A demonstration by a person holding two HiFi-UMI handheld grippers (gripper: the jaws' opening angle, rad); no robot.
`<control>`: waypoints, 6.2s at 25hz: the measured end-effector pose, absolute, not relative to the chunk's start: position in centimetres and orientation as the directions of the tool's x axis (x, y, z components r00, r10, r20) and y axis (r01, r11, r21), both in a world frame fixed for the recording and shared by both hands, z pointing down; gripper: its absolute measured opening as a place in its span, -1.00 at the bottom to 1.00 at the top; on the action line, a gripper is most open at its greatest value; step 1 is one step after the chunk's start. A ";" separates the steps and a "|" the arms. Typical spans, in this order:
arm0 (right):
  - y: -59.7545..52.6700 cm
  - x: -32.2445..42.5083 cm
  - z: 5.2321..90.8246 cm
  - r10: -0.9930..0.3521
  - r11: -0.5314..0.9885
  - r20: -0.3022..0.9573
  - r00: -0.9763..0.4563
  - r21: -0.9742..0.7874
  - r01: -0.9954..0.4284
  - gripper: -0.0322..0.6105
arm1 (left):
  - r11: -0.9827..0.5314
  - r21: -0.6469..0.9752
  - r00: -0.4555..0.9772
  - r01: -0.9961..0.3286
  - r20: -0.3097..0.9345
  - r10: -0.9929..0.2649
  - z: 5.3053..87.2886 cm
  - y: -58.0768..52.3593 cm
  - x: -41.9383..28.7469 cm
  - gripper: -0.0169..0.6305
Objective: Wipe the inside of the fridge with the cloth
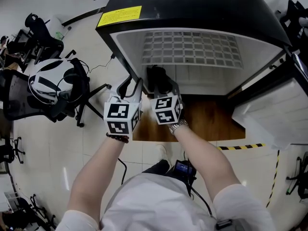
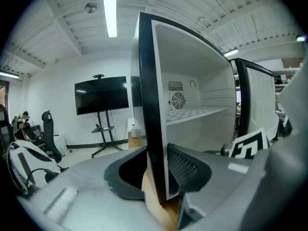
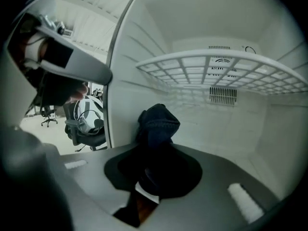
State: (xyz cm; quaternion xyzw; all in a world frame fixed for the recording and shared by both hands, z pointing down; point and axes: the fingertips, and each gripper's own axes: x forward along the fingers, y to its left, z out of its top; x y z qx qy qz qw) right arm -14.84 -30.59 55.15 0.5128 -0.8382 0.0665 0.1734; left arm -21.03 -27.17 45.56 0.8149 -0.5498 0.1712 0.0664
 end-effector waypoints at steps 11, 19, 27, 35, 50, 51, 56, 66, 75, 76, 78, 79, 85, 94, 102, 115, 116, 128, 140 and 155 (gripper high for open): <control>-29.7 -13.8 59.4 -0.821 0.465 0.444 -0.359 0.156 -0.871 -0.69 | -0.385 -0.082 0.335 -0.919 0.352 -0.874 45.7 -27.1 -21.1 -0.56; -29.6 -10.1 59.6 -0.842 0.419 0.447 -0.301 0.191 -0.888 -0.69 | -0.383 -0.081 0.334 -0.920 0.349 -0.875 45.5 -27.2 -21.1 -0.56; -29.6 -4.8 59.8 -0.863 0.343 0.455 -0.220 0.210 -0.915 -0.69 | -0.382 -0.087 0.329 -0.920 0.358 -0.874 45.8 -27.1 -21.3 -0.56; -29.7 1.3 59.8 -0.877 0.246 0.466 -0.116 0.230 -0.942 -0.69 | -0.381 -0.080 0.331 -0.921 0.353 -0.875 45.6 -27.2 -21.2 -0.56; -29.4 9.3 59.9 -0.858 0.112 0.511 0.040 0.263 -0.958 -0.69 | -0.379 -0.073 0.330 -0.922 0.360 -0.872 45.7 -27.2 -21.2 -0.56; -29.3 9.5 60.0 -0.855 0.107 0.517 0.047 0.264 -0.959 -0.69 | -0.378 -0.073 0.329 -0.923 0.361 -0.872 45.7 -27.2 -21.2 -0.56; -29.3 10.7 60.1 -0.840 0.090 0.538 0.071 0.267 -0.960 -0.69 | -0.370 -0.066 0.322 -0.927 0.366 -0.873 45.7 -27.2 -21.2 -0.56; -28.7 10.2 58.2 -0.853 0.154 0.522 -0.011 0.233 -0.960 -0.69 | -0.350 -0.010 0.319 -0.937 0.388 -0.865 46.3 -26.2 -21.5 -0.59; -25.3 8.0 53.9 -0.861 0.327 0.463 -0.209 0.191 -0.926 -0.69 | -0.459 0.054 0.441 -0.887 0.395 -0.806 49.0 -21.8 -18.4 -0.59; -24.8 7.6 53.3 -0.859 0.350 0.454 -0.237 0.183 -0.919 -0.69 | -0.484 0.064 0.470 -0.873 0.382 -0.796 48.8 -21.6 -17.5 -0.58; -23.8 6.7 52.0 -0.848 0.400 0.439 -0.296 0.164 -0.902 -0.69 | -0.546 0.075 0.535 -0.834 0.351 -0.769 48.1 -21.2 -15.6 -0.54; -23.3 6.3 51.4 -0.840 0.427 0.432 -0.329 0.151 -0.892 -0.69 | -0.582 0.079 0.572 -0.809 0.333 -0.750 47.5 -20.9 -14.6 -0.51; -19.6 3.4 47.3 -0.749 0.613 0.362 -0.555 0.062 -0.787 -0.69 | -0.777 0.165 0.790 -0.607 0.226 -0.570 44.6 -18.8 -8.2 -0.25; -14.4 1.4 41.6 -0.540 0.822 0.285 -0.792 -0.025 -0.569 -0.69 | -0.913 0.290 0.955 -0.286 0.164 -0.247 42.4 -15.0 -2.4 0.06; -10.8 1.0 39.5 -0.366 0.915 0.279 -0.888 -0.065 -0.397 -0.69 | -0.931 0.353 0.990 -0.088 0.138 -0.041 41.1 -11.8 0.2 0.08; -8.1 1.8 39.1 -0.189 0.958 0.292 -0.938 -0.156 -0.242 -0.69 | -0.911 0.402 0.981 0.087 0.122 0.148 40.5 -7.7 2.9 -0.47; -8.0 2.0 39.2 -0.179 0.958 0.293 -0.939 -0.165 -0.234 -0.68 | -0.911 0.403 0.981 0.088 0.126 0.150 40.6 -7.6 2.9 -0.51; -11.1 5.2 40.4 -0.397 0.891 0.340 -0.853 -0.081 -0.447 -0.60 | -0.941 0.301 0.977 -0.155 0.188 -0.101 42.6 -12.0 3.2 -0.70; -15.2 10.9 41.1 -0.720 0.657 0.329 -0.611 0.039 -0.753 -0.83 | -0.786 0.187 0.803 -0.590 0.243 -0.545 46.4 -21.9 4.4 -0.70; -15.0 11.2 42.3 -0.747 0.628 0.313 -0.587 0.043 -0.777 -0.89 | -0.594 0.166 0.614 -0.787 0.301 -0.730 52.7 -30.4 7.4 -0.70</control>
